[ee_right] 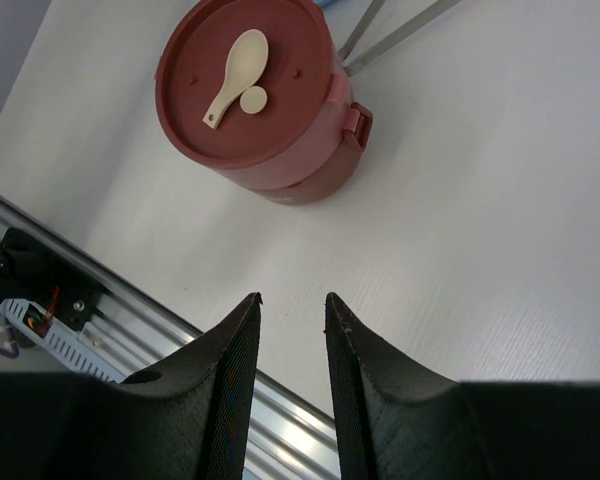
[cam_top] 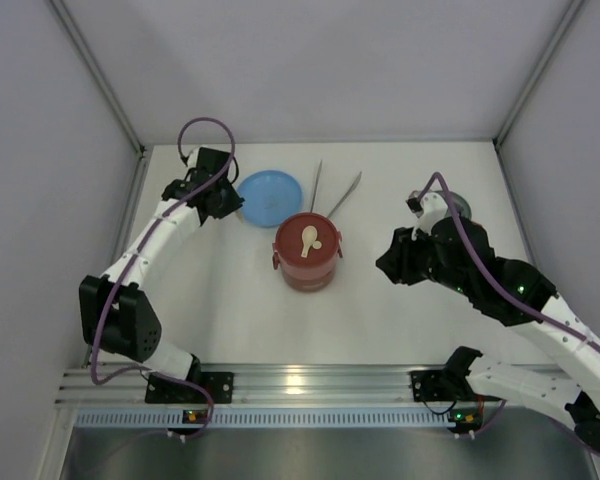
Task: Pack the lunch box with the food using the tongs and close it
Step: Pick up the utensils from the center of the board, then place the utensils in the packing box.
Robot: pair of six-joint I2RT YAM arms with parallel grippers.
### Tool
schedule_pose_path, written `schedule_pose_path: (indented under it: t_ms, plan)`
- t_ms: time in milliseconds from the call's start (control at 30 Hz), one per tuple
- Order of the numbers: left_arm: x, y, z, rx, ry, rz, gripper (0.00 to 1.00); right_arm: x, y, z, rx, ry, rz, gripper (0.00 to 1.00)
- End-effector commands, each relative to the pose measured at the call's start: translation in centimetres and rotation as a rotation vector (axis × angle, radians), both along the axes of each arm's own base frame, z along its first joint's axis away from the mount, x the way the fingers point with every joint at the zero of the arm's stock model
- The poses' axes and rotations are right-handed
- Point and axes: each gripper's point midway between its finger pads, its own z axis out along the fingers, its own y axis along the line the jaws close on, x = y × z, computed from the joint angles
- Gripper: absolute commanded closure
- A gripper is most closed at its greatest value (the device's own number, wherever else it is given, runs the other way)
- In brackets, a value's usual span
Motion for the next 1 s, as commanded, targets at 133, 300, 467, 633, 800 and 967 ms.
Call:
schedule_pose_path:
  t_ms: [133,300,467,633,800,967]
  plan:
    - [-3.8,-7.4,9.3,0.035,-0.161,-0.284,1.0,0.2,-0.4,1.2,0.007,-0.017,-0.02,0.68]
    - [-6.3,-11.7,10.8,0.063,-0.171,-0.403,1.0,0.2,-0.5,1.1,0.004,-0.014,-0.025,0.68]
    - [-7.5,-14.2,8.6,0.097,-0.119,-0.478,1.0,0.2,-0.7,0.9,-0.001,-0.013,-0.03,0.68]
    - [-7.8,-15.2,6.2,0.12,-0.074,-0.5,1.0,0.2,-0.7,0.8,-0.006,-0.011,-0.033,0.68]
    - [-8.0,-15.8,4.3,0.126,-0.039,-0.521,1.0,0.3,-0.8,0.6,-0.013,-0.009,-0.034,0.68]
    - [-8.2,-16.1,3.1,0.134,-0.016,-0.535,1.0,0.3,-0.8,0.5,-0.014,-0.008,-0.037,0.68]
